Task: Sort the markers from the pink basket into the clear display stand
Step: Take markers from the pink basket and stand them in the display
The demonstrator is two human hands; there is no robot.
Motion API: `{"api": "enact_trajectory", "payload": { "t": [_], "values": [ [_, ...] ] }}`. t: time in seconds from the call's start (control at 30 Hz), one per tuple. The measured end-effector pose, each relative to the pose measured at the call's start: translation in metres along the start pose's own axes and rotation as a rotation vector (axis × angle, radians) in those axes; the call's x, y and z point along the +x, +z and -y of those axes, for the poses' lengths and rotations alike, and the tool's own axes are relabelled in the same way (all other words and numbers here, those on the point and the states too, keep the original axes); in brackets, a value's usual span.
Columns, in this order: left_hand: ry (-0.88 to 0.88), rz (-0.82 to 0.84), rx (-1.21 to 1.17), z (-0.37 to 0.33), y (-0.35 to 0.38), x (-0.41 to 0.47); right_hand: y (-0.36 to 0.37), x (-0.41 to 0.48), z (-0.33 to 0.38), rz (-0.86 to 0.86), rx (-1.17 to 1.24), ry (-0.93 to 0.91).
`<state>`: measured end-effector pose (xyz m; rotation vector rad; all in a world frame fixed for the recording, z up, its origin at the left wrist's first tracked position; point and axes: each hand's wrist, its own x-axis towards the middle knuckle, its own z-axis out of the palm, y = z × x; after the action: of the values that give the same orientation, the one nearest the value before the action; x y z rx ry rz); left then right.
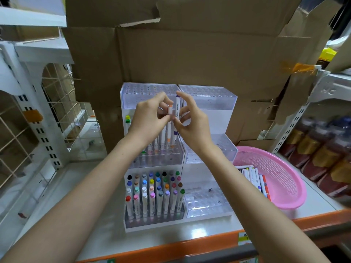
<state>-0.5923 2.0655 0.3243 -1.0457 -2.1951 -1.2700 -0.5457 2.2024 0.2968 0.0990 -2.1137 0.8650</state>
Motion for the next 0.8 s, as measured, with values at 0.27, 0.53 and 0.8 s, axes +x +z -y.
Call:
{"api": "enact_trajectory", "payload": {
  "t": [0.27,0.53,0.8],
  "values": [
    [0.066,0.105,0.060,0.005,-0.005,0.007,0.003,-0.006,-0.001,-0.044,-0.003,0.001],
    [0.183,0.127,0.128,0.010,0.001,0.001,0.000,-0.008,-0.001,-0.050,0.000,0.016],
    [0.276,0.099,0.278,0.014,0.001,-0.001,0.001,-0.010,0.001,-0.061,-0.006,0.007]
  ]
}}
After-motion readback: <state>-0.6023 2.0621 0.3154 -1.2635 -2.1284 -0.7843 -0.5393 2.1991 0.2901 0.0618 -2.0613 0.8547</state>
